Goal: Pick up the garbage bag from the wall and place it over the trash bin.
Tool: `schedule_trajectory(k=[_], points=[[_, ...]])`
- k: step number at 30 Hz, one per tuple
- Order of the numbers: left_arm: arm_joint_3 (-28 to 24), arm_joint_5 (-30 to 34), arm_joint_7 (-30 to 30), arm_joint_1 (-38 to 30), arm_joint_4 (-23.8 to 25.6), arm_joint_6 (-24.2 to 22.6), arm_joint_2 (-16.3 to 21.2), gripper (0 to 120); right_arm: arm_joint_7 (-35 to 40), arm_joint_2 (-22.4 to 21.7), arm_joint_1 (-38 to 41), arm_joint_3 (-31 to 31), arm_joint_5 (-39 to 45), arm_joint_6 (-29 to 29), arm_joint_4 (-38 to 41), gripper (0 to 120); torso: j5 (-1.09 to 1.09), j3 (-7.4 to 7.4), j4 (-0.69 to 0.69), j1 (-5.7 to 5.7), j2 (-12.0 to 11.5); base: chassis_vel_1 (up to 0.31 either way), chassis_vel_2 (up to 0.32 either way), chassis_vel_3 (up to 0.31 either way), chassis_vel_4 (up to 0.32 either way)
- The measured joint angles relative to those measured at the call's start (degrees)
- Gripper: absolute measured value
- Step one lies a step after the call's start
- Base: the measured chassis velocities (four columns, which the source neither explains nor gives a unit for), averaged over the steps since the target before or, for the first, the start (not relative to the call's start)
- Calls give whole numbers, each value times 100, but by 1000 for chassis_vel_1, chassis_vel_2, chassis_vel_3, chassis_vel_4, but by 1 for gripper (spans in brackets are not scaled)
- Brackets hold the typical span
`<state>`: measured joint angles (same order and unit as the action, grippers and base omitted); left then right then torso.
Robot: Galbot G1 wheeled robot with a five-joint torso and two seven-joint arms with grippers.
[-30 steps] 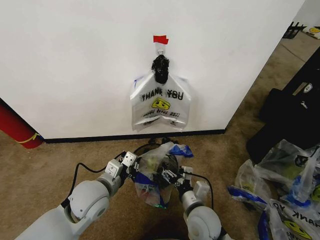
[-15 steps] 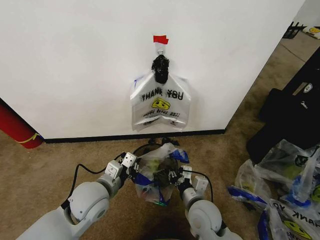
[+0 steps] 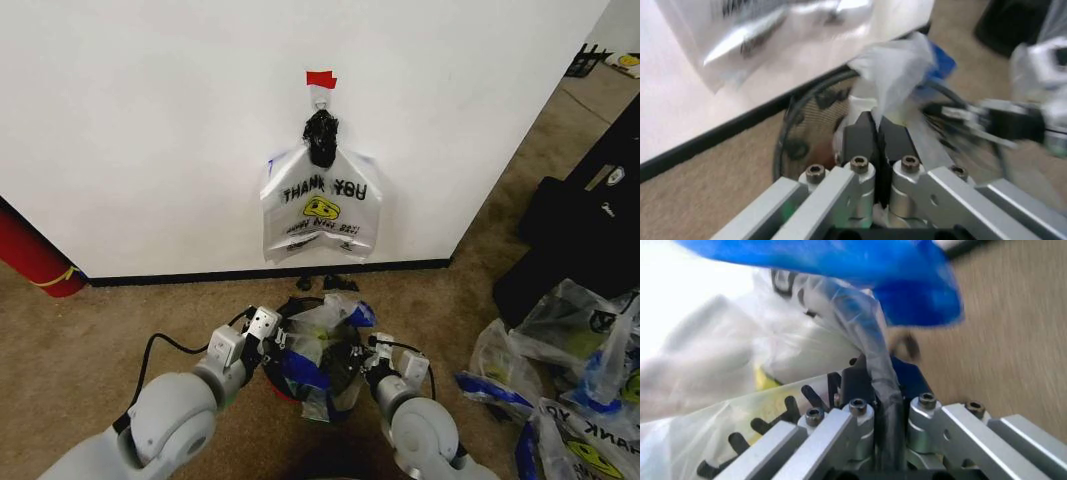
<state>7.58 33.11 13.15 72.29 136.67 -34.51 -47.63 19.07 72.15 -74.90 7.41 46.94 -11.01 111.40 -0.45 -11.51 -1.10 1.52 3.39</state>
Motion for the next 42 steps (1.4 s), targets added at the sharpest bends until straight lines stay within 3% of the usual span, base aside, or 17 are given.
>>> schedule_trajectory(k=[4,12,20,25,28,32,34,36,39,42], points=[[29,-369,104,233,171,109,-184,0,-510,15,-126,416,66,389,28,0,-1,0,0,0,0,0,0,0,0],[431,-600,222,258,-190,310,-99,0,-1059,-410,-419,1161,71,37,330,0,0,0,-1,0,0,0,0,0,0],[653,-619,219,330,-373,389,-49,0,-1286,-759,-463,1423,80,-77,485,0,-1,0,-1,0,0,0,0,0,0],[577,-1007,-31,635,-100,690,-40,6,-1465,-708,-392,1356,-169,107,480,0,0,0,0,0,0,0,0,0,0],[642,-1591,-449,701,-102,1315,-6,16,-1656,-680,-364,1319,-383,308,401,0,0,0,0,0,0,0,0,0,0],[1008,-2722,-1560,745,-497,3081,55,31,-1916,-676,-338,1293,-676,571,352,0,-1,0,-1,0,0,0,0,0,0],[1141,-3207,-1975,720,-752,3737,31,41,-2027,-676,-334,1281,-813,670,355,0,-1,0,-1,0,0,0,0,0,0],[1174,-3351,-2071,715,-819,3885,16,43,-2045,-676,-336,1278,-844,683,367,0,-1,0,-1,0,0,0,0,0,0],[1288,-3933,-2353,696,-1083,4411,-70,58,-2083,-673,-344,1252,-1056,748,454,0,-2,0,0,0,0,0,0,0,0],[1299,-4149,-2484,666,-1168,4621,-100,66,-2106,-678,-369,1240,-1229,797,524,0,-2,0,0,0,0,0,0,0,0]])
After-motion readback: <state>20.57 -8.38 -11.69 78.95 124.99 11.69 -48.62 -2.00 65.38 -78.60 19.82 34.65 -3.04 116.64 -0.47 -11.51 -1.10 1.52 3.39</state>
